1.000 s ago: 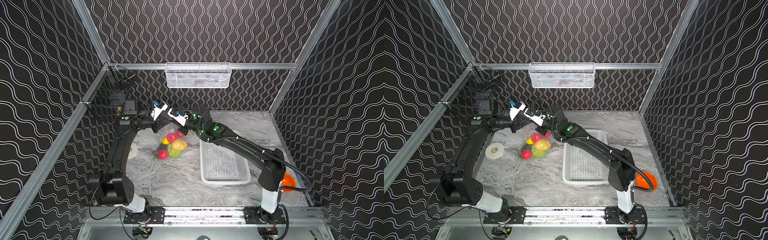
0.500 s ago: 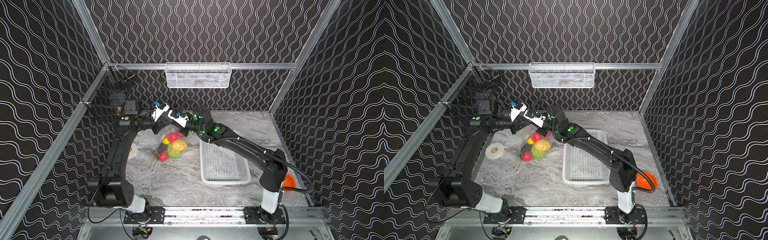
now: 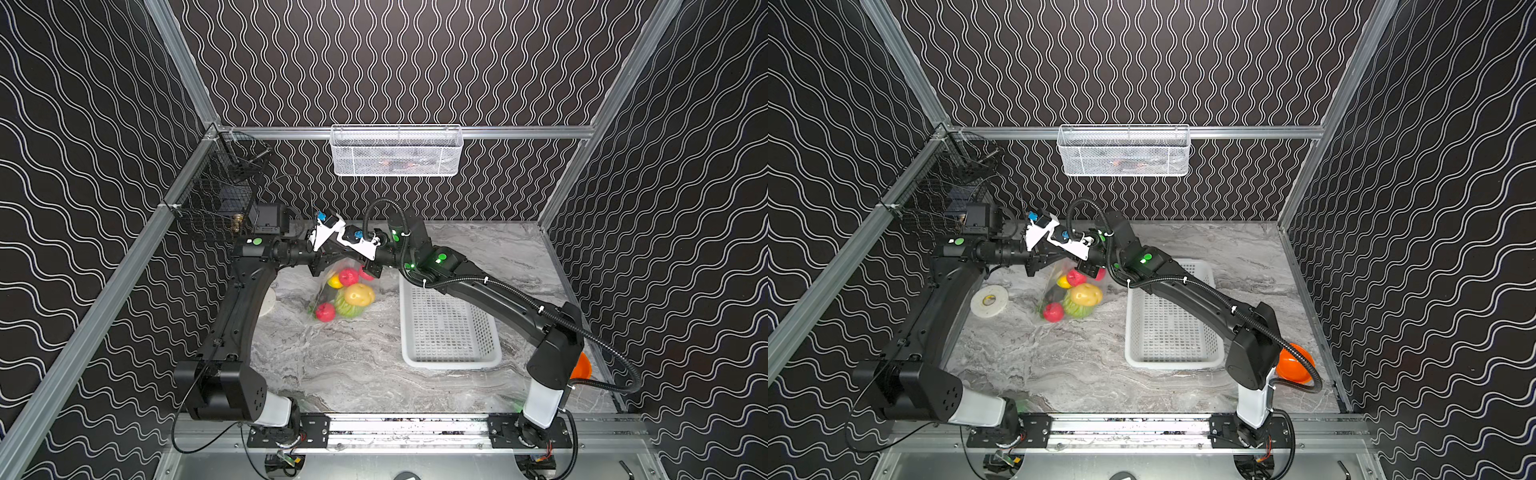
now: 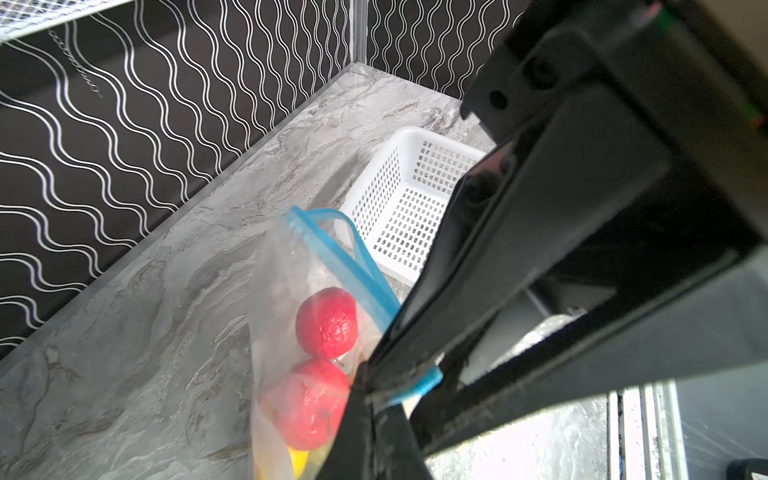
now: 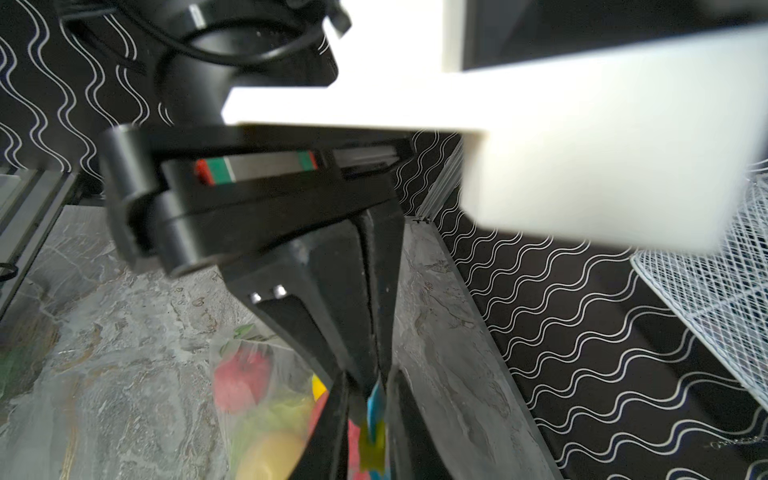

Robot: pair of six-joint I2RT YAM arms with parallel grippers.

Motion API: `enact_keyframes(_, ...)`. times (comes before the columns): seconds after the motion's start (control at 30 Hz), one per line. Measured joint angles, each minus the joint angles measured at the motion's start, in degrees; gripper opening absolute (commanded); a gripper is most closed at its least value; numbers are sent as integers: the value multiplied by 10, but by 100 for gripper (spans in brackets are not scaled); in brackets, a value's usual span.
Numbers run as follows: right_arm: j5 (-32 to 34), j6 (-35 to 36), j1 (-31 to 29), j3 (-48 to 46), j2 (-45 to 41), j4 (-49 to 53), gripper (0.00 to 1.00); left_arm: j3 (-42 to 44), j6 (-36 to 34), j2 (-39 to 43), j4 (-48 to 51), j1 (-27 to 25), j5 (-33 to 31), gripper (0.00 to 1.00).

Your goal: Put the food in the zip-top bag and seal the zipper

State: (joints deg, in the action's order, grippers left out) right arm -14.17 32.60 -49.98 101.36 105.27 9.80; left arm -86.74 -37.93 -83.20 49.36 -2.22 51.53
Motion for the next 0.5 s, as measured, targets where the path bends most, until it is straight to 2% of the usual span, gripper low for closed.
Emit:
enact_keyframes(0.07,1,2,0,-3,-3,2,30,0,0,0,5,-1,3,0)
enact_keyframes(0.13,2,4,2,-7,-7,2,33,0,0,0,11,-2,9,0)
enact_keyframes(0.5,-16,6,17,-41,-41,5,33,9,-2,7,21,-6,30,0)
